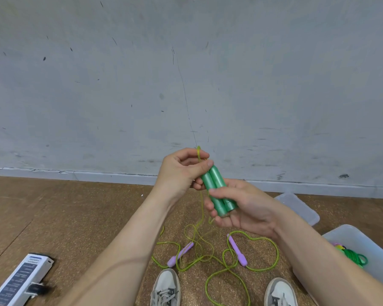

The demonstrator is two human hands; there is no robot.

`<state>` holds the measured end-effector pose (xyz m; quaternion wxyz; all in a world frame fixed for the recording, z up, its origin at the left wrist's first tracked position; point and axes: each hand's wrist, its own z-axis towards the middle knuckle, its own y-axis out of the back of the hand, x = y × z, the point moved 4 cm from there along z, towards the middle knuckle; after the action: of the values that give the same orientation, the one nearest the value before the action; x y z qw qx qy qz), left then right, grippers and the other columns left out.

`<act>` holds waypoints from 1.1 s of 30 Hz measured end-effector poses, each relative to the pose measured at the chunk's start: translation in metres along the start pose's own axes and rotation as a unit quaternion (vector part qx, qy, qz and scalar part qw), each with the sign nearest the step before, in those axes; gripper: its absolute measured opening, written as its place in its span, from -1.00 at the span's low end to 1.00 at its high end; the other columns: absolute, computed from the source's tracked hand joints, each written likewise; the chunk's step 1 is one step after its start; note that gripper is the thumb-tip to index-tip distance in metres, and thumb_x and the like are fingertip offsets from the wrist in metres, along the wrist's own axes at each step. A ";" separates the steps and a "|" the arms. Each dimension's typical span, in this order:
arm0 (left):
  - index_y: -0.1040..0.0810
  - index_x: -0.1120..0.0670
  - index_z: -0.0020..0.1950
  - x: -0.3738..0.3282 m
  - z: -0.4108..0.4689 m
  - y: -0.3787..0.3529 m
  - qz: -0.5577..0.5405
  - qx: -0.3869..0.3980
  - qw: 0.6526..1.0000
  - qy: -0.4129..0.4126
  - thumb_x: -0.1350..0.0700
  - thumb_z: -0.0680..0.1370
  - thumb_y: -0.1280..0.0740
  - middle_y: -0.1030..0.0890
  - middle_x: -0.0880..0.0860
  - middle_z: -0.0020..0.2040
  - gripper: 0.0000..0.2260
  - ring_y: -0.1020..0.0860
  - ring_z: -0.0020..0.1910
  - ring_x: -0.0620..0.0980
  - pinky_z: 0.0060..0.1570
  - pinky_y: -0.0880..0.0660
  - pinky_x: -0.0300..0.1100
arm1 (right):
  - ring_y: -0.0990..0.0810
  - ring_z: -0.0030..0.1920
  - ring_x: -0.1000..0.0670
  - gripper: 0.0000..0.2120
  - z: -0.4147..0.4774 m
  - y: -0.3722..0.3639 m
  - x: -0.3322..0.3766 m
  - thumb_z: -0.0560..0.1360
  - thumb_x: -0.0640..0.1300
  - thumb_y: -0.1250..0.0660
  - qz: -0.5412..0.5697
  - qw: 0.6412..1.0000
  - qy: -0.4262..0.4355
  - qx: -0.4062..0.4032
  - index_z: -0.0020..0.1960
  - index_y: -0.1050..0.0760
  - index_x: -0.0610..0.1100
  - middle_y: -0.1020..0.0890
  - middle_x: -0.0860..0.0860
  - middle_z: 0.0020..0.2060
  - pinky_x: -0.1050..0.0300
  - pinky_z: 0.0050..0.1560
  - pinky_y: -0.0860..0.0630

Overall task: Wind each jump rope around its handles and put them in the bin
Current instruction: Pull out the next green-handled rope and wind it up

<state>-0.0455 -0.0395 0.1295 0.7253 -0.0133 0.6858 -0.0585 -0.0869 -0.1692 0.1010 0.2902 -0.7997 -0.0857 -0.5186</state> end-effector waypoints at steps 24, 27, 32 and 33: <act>-0.39 0.02 -0.27 0.013 0.000 -0.026 0.100 -0.027 0.991 -0.086 0.07 0.65 -0.18 -0.35 -0.10 -0.44 -0.72 -0.32 -0.41 -0.10 -0.35 -0.30 -0.14 | -0.27 -0.58 0.19 -0.83 -0.004 -0.017 0.010 0.54 -0.05 -0.30 0.238 0.966 0.020 0.100 -0.15 -0.44 -0.14 -0.31 0.04 -0.47 0.41 -0.73 -0.20; -0.45 0.01 -0.06 0.017 0.001 -0.030 0.430 0.059 0.885 -0.167 0.14 0.61 -0.16 -0.47 -0.11 -0.31 -0.88 -0.46 -0.26 -0.03 -0.24 -0.36 -0.11 | -0.20 -0.61 0.18 -0.83 0.001 0.012 0.014 0.57 -0.15 -0.26 0.151 0.983 0.030 -0.098 -0.19 -0.38 -0.13 -0.28 0.04 -0.51 0.41 -0.73 -0.09; -0.50 0.16 0.10 0.019 -0.011 -0.043 0.695 0.154 0.677 -0.187 0.23 0.51 -0.21 -0.45 0.13 -0.05 -0.82 -0.51 -0.04 0.23 -0.19 -0.31 -0.05 | -0.26 -0.59 0.03 -0.83 0.003 0.045 0.005 0.45 -0.31 -0.28 -0.284 0.923 0.014 -0.259 -0.26 -0.36 -0.14 -0.35 -0.03 -0.54 0.29 -0.58 -0.20; -0.52 0.19 0.07 0.018 -0.013 -0.046 0.710 0.165 0.658 -0.189 0.25 0.50 -0.22 -0.48 0.15 -0.03 -0.82 -0.51 -0.02 0.23 -0.18 -0.33 -0.04 | -0.27 -0.58 0.01 -0.83 0.004 0.047 0.004 0.43 -0.30 -0.29 -0.326 0.907 0.012 -0.266 -0.27 -0.36 -0.14 -0.36 -0.04 -0.53 0.27 -0.57 -0.23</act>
<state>-0.0604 -0.0864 0.1149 0.6509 0.5863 0.3142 0.3658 -0.0619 -0.2058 0.0860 -0.1175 -0.7685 -0.1971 -0.5973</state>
